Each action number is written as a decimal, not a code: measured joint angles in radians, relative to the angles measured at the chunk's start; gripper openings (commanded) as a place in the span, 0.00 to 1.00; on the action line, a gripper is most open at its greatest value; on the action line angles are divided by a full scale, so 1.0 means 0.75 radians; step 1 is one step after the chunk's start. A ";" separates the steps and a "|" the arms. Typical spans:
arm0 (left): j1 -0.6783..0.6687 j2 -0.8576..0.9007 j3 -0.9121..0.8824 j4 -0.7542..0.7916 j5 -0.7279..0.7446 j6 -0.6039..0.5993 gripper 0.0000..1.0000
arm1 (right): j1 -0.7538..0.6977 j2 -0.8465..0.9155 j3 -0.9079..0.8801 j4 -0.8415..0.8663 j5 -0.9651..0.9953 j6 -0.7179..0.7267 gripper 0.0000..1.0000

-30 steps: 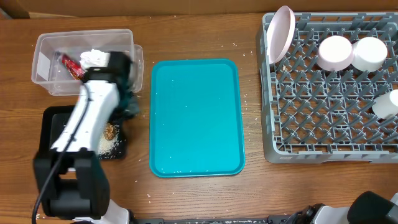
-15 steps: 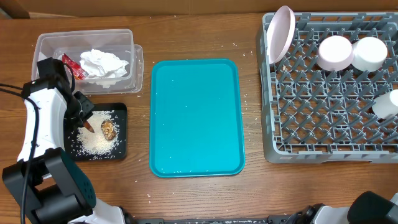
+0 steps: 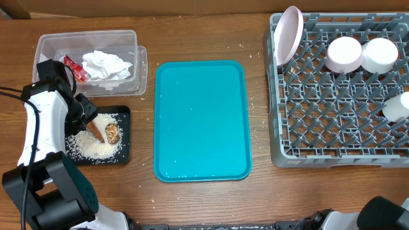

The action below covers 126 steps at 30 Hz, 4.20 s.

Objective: Sort waste into correct bins and load items into the dishwasher

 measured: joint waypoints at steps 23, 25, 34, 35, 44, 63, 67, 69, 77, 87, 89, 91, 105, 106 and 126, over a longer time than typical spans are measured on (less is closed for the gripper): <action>-0.044 -1.073 -0.348 -0.198 0.473 0.086 1.00 | 0.001 0.000 0.000 -0.001 0.001 0.000 1.00; -0.044 -1.221 -0.429 -0.216 0.501 0.056 1.00 | 0.000 0.000 0.000 -0.001 0.000 -0.001 1.00; -0.044 -1.326 -0.490 -0.245 0.536 0.004 1.00 | 0.001 0.000 0.000 0.000 0.001 0.000 1.00; -0.044 -1.326 -0.490 -0.245 0.536 0.001 1.00 | 0.001 0.000 0.000 0.000 0.001 0.000 1.00; -0.044 -1.326 -0.490 -0.308 0.539 0.002 1.00 | 0.001 0.000 0.000 0.000 0.001 0.000 1.00; -0.631 -1.607 -1.184 0.927 0.345 0.346 1.00 | 0.000 0.000 -0.001 0.001 0.001 0.000 1.00; -0.631 -1.699 -1.423 1.209 0.333 0.368 1.00 | 0.000 0.000 -0.001 0.000 0.001 -0.001 1.00; -0.631 -1.737 -1.499 1.282 0.332 0.372 1.00 | 0.001 0.000 -0.001 -0.001 0.001 -0.001 1.00; -0.570 -1.917 -1.722 1.463 0.302 0.373 1.00 | 0.001 0.000 -0.001 0.001 0.001 0.000 1.00; -0.559 -2.187 -1.767 1.266 0.214 0.376 1.00 | 0.001 0.000 -0.001 -0.001 0.001 -0.001 1.00; -0.559 -2.241 -1.767 1.264 0.200 0.376 1.00 | 0.000 0.000 -0.001 -0.001 0.001 0.000 1.00; -0.554 -2.288 -1.767 1.264 0.191 0.387 1.00 | 0.001 0.000 -0.001 0.000 0.001 -0.001 1.00; -0.489 -2.301 -1.767 1.260 0.162 0.407 1.00 | 0.000 0.000 -0.001 -0.001 0.001 -0.001 1.00; -0.489 -2.301 -1.767 1.260 0.162 0.407 1.00 | 0.001 0.000 -0.001 0.000 0.001 -0.001 1.00; -0.489 -2.301 -1.767 1.260 0.162 0.407 1.00 | 0.001 0.000 -0.001 -0.001 0.001 0.000 1.00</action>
